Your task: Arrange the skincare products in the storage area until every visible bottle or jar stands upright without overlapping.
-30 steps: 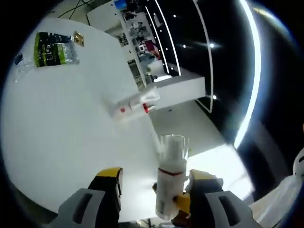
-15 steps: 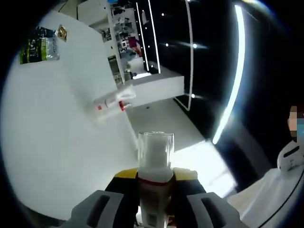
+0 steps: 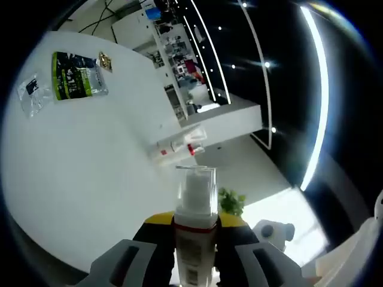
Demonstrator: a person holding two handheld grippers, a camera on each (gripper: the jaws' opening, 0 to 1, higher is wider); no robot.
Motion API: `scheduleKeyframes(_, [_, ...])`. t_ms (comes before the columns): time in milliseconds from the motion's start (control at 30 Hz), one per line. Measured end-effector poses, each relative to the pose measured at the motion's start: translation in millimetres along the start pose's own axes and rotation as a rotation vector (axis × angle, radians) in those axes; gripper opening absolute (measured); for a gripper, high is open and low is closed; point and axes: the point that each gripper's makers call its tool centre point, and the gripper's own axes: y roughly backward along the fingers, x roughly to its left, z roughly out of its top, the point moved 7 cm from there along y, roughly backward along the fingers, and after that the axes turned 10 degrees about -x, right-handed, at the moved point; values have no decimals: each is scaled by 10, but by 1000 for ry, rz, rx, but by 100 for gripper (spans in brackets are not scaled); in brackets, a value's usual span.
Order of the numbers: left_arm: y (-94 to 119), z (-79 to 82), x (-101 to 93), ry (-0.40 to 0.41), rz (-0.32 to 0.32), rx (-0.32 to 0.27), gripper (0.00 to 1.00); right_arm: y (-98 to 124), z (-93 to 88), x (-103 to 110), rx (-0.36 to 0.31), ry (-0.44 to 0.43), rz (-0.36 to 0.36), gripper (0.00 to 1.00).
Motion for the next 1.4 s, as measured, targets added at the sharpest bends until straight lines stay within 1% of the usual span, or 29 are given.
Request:
scheduleKeyframes(33, [-9,6,4,-15,23,-2,25,-38,-8,11,45,52,-29,32])
scheduleKeyframes(67, [-13,3,0,-16,26,-2,25,-57,-12,10,65,67,-33,32])
scheduleKeyframes(133, [-25,-12,9,-45,66,0,25,-157,-21,51,126,159,-56,33])
scheduleKeyframes(233, [-31,-46,-29,-55,79,9,25,-258,-30,75,164,211,-90,33])
scheduleKeyframes(300, [-38,-65,-43,-59,82,13,25,-322,-40,39,195,248,-147,30])
scheduleKeyframes(367, [-33,-75,-60,-84,86,11,25,-374,-63,17,228,261,-177,27])
scheduleKeyframes(400, [-28,-71,-54,-92,90,7,25,-380,-59,6,229,266,-186,26])
scheduleKeyframes(467, [2,-60,-37,-85,84,14,25,-360,-49,-3,229,273,-169,25])
scheduleKeyframes(533, [10,-53,-42,-81,76,10,25,-330,-42,-19,220,257,-147,24])
scheduleKeyframes(600, [3,-81,-45,-77,61,43,25,-299,-49,-41,225,244,-129,24])
scheduleKeyframes(633, [-8,-84,-48,-76,55,51,25,-281,-49,-48,219,224,-113,23])
scheduleKeyframes(667, [-23,-94,-67,-70,33,57,24,-244,-35,-60,194,154,-86,23])
scheduleKeyframes(700, [-32,-102,-87,-62,12,63,24,-218,-27,-73,181,115,-72,23])
scheduleKeyframes(733, [-38,-113,-113,-51,-19,79,24,-176,-16,-82,169,41,-46,23])
scheduleKeyframes(767, [-40,-117,-141,-51,-53,84,24,-149,-2,-80,153,-11,-17,23])
scheduleKeyframes(833, [-48,-116,-211,-42,-128,77,24,-96,35,-94,107,-74,28,23])
scheduleKeyframes(867, [-44,-122,-238,-32,-156,84,25,-49,49,-77,98,-133,78,23])
scheduleKeyframes(900, [-43,-127,-259,-15,-187,84,25,-17,74,-88,69,-146,101,23])
scheduleKeyframes(933, [-38,-143,-270,6,-210,96,26,17,80,-77,61,-204,130,23])
scheduleKeyframes(967, [-31,-171,-284,40,-249,122,26,46,74,-53,71,-251,180,23])
scheduleKeyframes(1000, [-34,-180,-303,69,-275,126,27,71,72,-25,76,-280,209,23])
scheduleKeyframes(1033, [-43,-191,-318,92,-297,127,27,93,87,-36,49,-294,217,23])
scheduleKeyframes(1067, [-46,-200,-341,100,-319,137,27,113,79,-3,68,-335,257,23])
scheduleKeyframes(1100, [-49,-216,-365,110,-343,146,27,128,97,-3,54,-363,274,23])
scheduleKeyframes(1133, [-57,-217,-378,134,-356,139,27,126,110,3,35,-376,286,23])
scheduleKeyframes(1167, [-50,-223,-405,165,-387,152,27,138,106,40,43,-420,332,23])
scheduleKeyframes(1233, [-42,-220,-441,200,-411,157,27,140,113,80,28,-465,373,24])
scheduleKeyframes(1333, [-20,-224,-473,203,-434,166,26,138,99,134,16,-534,420,24])
scheduleKeyframes(1400, [-22,-228,-453,208,-410,173,25,118,61,107,8,-546,402,24])
